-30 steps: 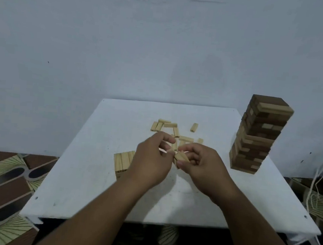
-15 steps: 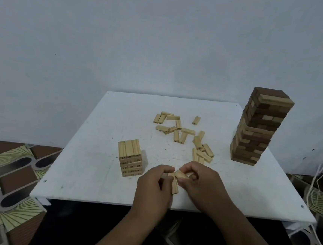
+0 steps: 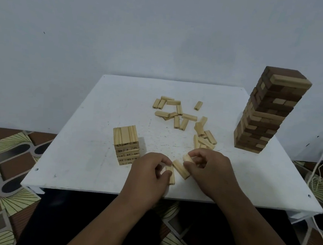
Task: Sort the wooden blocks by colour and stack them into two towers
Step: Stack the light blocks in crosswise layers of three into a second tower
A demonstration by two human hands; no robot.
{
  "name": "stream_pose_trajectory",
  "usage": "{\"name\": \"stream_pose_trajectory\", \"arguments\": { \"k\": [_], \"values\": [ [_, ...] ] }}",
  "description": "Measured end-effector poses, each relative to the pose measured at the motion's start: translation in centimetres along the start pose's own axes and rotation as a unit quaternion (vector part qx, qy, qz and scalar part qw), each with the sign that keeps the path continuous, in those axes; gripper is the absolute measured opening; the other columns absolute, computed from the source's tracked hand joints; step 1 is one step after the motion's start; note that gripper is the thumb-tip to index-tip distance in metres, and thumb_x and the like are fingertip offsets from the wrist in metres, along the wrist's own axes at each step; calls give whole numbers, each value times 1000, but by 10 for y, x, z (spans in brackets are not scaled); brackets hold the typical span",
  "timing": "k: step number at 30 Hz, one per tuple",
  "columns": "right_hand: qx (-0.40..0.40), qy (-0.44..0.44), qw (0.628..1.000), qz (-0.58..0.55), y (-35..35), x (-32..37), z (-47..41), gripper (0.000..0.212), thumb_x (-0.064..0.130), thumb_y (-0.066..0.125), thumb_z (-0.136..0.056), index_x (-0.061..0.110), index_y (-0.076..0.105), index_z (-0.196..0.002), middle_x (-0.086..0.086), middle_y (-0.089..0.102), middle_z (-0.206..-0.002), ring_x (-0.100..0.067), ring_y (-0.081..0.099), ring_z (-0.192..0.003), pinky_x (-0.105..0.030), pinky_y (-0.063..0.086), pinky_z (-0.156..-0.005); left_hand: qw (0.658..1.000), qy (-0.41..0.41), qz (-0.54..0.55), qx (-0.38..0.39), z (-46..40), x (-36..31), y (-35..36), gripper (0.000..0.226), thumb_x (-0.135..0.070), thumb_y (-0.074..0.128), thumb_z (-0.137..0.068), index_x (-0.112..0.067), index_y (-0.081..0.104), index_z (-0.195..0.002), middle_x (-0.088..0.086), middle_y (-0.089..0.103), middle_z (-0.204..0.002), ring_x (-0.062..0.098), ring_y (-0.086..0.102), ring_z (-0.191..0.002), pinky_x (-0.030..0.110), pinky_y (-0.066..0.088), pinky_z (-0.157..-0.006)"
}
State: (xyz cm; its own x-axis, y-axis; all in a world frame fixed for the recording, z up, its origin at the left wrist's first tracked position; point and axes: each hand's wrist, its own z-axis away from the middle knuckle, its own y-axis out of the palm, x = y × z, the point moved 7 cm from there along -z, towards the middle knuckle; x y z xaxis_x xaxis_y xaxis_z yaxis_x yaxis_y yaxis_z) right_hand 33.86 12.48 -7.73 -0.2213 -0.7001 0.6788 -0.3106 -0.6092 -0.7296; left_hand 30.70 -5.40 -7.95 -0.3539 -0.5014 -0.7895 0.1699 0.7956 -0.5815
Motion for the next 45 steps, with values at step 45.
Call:
{"name": "stream_pose_trajectory", "arguments": {
  "k": [45],
  "values": [
    [144, -66, 987, 22, 13, 10, -4, 26, 22, 88, -68, 31, 76, -88, 11, 66, -86, -5, 58, -76, -10, 40, -64, 996, -34, -34, 75, -8, 6, 3, 20, -8, 84, -72, -23, 79, -85, -13, 72, -107, -17, 57, -75, -1, 40, -69]
  ]
}}
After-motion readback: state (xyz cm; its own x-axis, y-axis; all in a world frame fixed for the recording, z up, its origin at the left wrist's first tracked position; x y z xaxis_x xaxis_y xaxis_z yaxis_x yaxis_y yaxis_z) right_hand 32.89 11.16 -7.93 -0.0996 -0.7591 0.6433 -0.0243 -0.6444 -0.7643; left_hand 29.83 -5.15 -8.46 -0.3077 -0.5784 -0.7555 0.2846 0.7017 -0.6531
